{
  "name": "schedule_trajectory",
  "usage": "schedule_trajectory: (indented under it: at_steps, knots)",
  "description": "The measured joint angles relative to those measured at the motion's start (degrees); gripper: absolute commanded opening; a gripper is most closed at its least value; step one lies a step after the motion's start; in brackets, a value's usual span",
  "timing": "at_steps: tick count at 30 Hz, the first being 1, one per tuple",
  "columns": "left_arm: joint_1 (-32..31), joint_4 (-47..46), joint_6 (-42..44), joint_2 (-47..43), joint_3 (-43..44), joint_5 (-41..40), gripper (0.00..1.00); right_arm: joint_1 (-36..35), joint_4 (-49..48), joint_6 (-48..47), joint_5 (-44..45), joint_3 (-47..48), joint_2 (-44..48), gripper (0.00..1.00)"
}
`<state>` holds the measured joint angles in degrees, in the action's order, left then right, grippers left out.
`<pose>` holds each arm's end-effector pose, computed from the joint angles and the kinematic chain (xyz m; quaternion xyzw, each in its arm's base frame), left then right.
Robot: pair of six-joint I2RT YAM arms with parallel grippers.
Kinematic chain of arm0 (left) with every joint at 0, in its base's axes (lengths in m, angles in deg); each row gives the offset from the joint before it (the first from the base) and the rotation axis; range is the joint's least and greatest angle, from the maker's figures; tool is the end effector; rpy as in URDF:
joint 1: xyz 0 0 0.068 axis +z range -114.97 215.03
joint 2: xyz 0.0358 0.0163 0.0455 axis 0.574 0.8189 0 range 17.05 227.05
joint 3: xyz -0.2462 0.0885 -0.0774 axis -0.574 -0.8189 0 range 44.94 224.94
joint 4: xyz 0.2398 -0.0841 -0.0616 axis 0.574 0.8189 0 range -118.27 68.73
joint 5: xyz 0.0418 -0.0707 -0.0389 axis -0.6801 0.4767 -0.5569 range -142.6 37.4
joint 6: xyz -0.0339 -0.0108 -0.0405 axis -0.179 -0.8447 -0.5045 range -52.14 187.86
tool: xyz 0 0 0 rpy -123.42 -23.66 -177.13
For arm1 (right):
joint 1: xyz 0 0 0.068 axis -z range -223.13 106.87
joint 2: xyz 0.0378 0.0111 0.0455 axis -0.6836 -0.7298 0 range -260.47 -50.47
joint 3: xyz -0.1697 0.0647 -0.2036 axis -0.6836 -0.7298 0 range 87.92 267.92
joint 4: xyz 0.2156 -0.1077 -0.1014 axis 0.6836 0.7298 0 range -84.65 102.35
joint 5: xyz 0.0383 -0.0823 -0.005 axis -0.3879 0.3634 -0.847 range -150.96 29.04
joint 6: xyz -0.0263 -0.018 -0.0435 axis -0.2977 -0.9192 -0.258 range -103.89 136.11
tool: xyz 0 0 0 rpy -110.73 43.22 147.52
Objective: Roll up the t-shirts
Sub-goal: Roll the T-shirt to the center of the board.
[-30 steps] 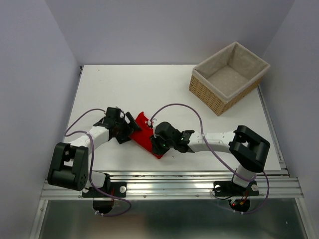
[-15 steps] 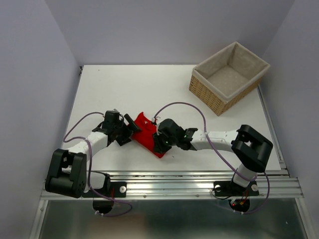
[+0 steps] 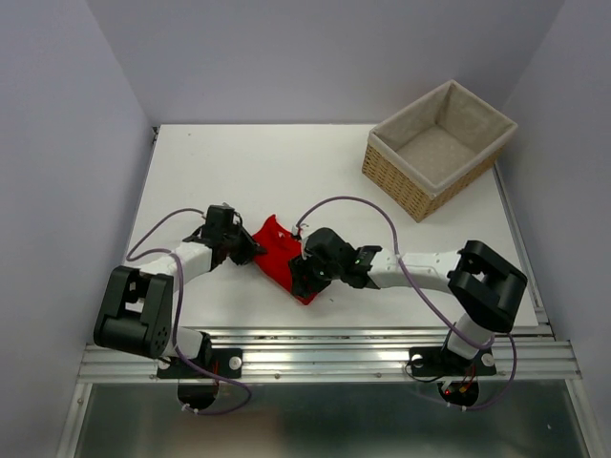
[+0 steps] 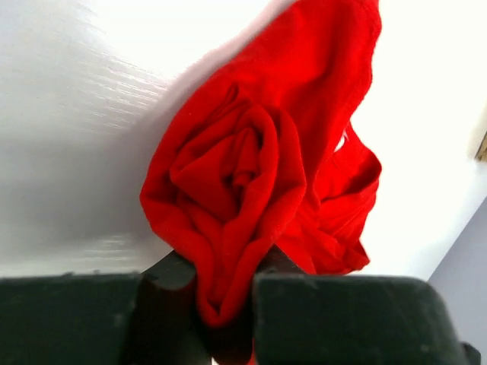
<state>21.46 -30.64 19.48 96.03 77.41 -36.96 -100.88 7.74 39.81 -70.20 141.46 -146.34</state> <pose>0.2499 -0.0703 0.1608 -0.2224 0.8865 -0.3061 0.2665 0.1798 0.2958 0.1787 -0.2990 0.8706 0.3066 0.2422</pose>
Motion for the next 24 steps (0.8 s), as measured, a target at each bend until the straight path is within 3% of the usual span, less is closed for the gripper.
schedule_trajectory:
  at_steps: [2, 5, 11, 15, 24]
  knots:
    - [-0.1, 2.5, 0.7, 0.9, 2.0, -0.3, 0.00, 0.0, 1.0, -0.7, 1.0, 0.0, 0.8, 0.75]
    - [-0.1, 5.6, 1.2, 1.7, 3.9, -0.9, 0.00, 0.0, 3.3, -1.9, 3.9, 0.3, 3.1, 0.81]
    - [-0.1, 11.1, 2.3, 1.6, 6.2, -1.9, 0.00, -1.2, 9.0, -5.2, 13.2, 2.7, 8.0, 0.85]
    - [-0.1, 13.7, 3.0, 1.6, 7.2, -2.4, 0.00, -7.0, 12.4, -9.2, 23.7, 6.0, 8.2, 0.88]
    - [-0.1, 15.7, 3.5, 1.6, 7.8, -2.7, 0.00, -18.2, 14.8, -15.3, 36.4, 9.5, 1.8, 0.90]
